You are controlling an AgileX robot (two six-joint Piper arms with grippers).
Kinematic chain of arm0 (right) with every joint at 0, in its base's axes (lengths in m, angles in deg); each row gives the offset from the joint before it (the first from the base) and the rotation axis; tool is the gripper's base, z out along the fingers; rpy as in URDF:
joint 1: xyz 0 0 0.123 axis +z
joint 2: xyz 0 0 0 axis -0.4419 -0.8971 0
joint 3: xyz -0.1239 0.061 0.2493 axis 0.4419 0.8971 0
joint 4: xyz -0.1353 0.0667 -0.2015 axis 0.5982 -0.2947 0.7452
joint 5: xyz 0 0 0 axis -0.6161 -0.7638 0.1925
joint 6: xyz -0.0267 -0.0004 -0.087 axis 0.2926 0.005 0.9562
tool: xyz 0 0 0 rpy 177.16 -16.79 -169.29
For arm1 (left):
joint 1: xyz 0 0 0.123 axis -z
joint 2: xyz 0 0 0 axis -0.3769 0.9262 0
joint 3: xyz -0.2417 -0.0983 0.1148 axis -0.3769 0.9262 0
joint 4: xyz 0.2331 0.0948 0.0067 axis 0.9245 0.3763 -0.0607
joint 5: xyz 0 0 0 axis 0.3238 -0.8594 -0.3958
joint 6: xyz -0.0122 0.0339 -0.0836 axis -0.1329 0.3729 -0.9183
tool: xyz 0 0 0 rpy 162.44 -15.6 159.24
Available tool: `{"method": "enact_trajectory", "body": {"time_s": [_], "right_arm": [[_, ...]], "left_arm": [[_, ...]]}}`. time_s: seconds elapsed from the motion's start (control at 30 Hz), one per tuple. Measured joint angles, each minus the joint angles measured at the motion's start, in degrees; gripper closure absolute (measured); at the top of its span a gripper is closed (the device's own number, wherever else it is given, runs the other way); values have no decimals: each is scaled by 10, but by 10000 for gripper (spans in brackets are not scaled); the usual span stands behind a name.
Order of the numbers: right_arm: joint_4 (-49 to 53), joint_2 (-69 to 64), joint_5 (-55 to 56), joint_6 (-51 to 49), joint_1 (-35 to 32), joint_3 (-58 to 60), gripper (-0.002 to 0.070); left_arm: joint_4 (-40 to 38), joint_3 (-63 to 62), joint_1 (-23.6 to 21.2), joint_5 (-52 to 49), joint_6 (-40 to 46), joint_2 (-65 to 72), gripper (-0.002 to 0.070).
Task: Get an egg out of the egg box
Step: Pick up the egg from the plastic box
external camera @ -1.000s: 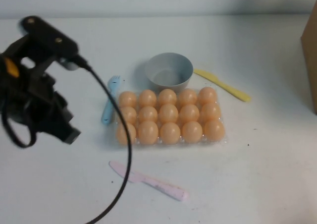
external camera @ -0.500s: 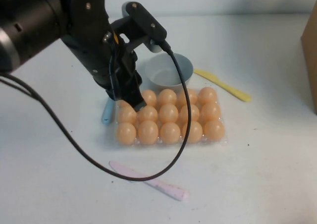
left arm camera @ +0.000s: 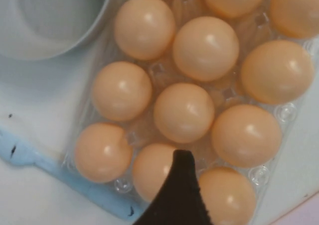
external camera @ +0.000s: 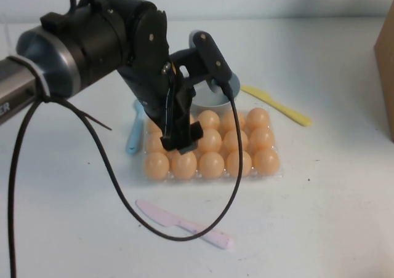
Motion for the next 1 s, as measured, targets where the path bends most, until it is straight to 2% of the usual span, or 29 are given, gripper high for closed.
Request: {"method": "enact_trajectory", "body": {"time_s": [0.23,0.47,0.77,1.0], "right_arm": [[0,0,0,0,0,0,694],[0,0,0,0,0,0,694],[0,0,0,0,0,0,694],[0,0,0,0,0,0,694]], "left_arm": [[-10,31,6,18,117,18,111],[-96,34,11,49,193,35,110],[-113,35,13,64,212,63,111],[-116,35,13,83,216,81,156]]}}
